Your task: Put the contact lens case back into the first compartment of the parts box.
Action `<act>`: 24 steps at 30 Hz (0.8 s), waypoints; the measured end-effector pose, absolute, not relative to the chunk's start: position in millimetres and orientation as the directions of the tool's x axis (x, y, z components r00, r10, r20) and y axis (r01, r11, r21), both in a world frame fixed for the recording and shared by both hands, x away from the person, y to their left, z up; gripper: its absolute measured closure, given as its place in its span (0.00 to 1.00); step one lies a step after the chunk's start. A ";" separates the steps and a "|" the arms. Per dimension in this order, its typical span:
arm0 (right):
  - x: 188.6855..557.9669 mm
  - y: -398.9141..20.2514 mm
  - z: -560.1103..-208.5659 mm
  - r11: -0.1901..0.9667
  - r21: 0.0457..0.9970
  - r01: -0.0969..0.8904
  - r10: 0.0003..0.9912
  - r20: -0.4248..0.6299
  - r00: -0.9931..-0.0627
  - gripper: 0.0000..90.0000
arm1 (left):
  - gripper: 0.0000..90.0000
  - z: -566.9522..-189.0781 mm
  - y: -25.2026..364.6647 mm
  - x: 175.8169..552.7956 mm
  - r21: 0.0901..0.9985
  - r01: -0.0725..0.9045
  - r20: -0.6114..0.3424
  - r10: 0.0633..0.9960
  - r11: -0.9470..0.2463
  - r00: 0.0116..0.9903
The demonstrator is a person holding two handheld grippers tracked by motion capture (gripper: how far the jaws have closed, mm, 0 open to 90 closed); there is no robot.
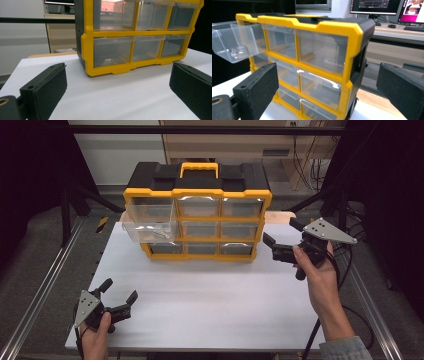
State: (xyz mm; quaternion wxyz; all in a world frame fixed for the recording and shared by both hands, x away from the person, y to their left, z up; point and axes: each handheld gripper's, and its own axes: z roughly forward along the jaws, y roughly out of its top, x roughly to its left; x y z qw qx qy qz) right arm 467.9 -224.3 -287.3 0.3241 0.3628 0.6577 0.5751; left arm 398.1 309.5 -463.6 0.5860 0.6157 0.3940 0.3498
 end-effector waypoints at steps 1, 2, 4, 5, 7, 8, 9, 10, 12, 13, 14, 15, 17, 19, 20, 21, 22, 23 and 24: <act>467.0 -226.0 -289.2 0.075 0.991 0.110 0.853 -0.006 -0.522 0.05 | 0.01 -463.7 309.8 398.2 0.997 0.077 -0.034 0.895 0.000 0.445; 466.2 -228.0 -290.9 0.073 0.991 0.111 0.854 -0.005 -0.520 0.05 | 0.01 -463.7 310.1 398.1 0.997 0.079 -0.033 0.894 -0.002 0.446; 464.3 -231.7 -294.3 0.070 0.991 0.112 0.855 -0.002 -0.518 0.04 | 0.01 -463.6 310.3 397.9 0.997 0.079 -0.034 0.894 -0.002 0.446; 463.3 -233.5 -296.0 0.069 0.991 0.113 0.856 -0.001 -0.517 0.04 | 0.01 -463.3 310.6 397.4 0.997 0.081 -0.035 0.893 -0.002 0.448; 461.2 -236.6 -299.8 0.074 0.991 0.115 0.857 -0.004 -0.516 0.04 | 0.01 -463.0 310.9 397.0 0.997 0.082 -0.035 0.892 -0.002 0.451; 461.2 -236.6 -299.8 0.074 0.991 0.115 0.857 -0.004 -0.516 0.04 | 0.01 -463.0 310.9 397.0 0.997 0.082 -0.035 0.892 -0.002 0.451; 459.2 -239.9 -303.9 0.076 0.990 0.119 0.858 -0.004 -0.514 0.04 | 0.01 -462.9 311.2 396.7 0.997 0.082 -0.036 0.891 -0.002 0.452; 458.2 -241.5 -306.0 0.078 0.990 0.121 0.858 -0.005 -0.513 0.04 | 0.01 -462.9 311.5 396.6 0.997 0.082 -0.035 0.891 -0.002 0.452; 456.3 -245.1 -310.6 0.081 0.989 0.124 0.860 -0.006 -0.510 0.04 | 0.01 -462.7 312.2 396.4 0.997 0.083 -0.037 0.892 0.000 0.450; 455.4 -246.8 -313.0 0.078 0.989 0.127 0.861 -0.003 -0.509 0.04 | 0.01 -462.6 312.7 396.3 0.997 0.084 -0.037 0.892 -0.001 0.451; 454.5 -248.6 -315.5 0.080 0.988 0.130 0.861 -0.002 -0.509 0.03 | 0.01 -462.5 313.0 396.1 0.996 0.084 -0.038 0.892 0.000 0.450; 454.5 -248.6 -315.5 0.080 0.988 0.130 0.861 -0.002 -0.509 0.03 | 0.01 -462.5 313.0 396.1 0.996 0.084 -0.038 0.892 0.000 0.450; 451.8 -253.2 -323.6 0.087 0.986 0.139 0.863 -0.004 -0.506 0.03 | 0.01 -462.1 314.0 395.6 0.996 0.087 -0.041 0.889 0.002 0.455; 449.8 -256.2 -329.4 0.087 0.986 0.145 0.863 -0.002 -0.505 0.03 | 0.01 -462.0 314.5 395.4 0.996 0.089 -0.043 0.888 0.003 0.457; 448.9 -257.6 -332.5 0.086 0.985 0.150 0.864 0.001 -0.504 0.03 | 0.01 -462.0 314.7 395.3 0.996 0.089 -0.043 0.888 0.002 0.458; 448.1 -258.9 -335.7 0.085 0.984 0.154 0.865 0.004 -0.502 0.03 | 0.01 -461.9 314.9 395.1 0.996 0.089 -0.044 0.888 0.003 0.458; 448.1 -258.9 -335.7 0.085 0.984 0.154 0.865 0.004 -0.502 0.03 | 0.01 -461.9 314.9 395.1 0.996 0.089 -0.044 0.888 0.003 0.458; 446.7 -261.9 -342.1 0.082 0.983 0.162 0.866 0.011 -0.501 0.03 | 0.01 -461.9 315.0 394.8 0.996 0.090 -0.044 0.886 0.003 0.461; 446.0 -263.1 -345.4 0.080 0.983 0.167 0.867 0.015 -0.498 0.03 | 0.01 -461.9 315.0 394.6 0.996 0.091 -0.044 0.886 0.003 0.461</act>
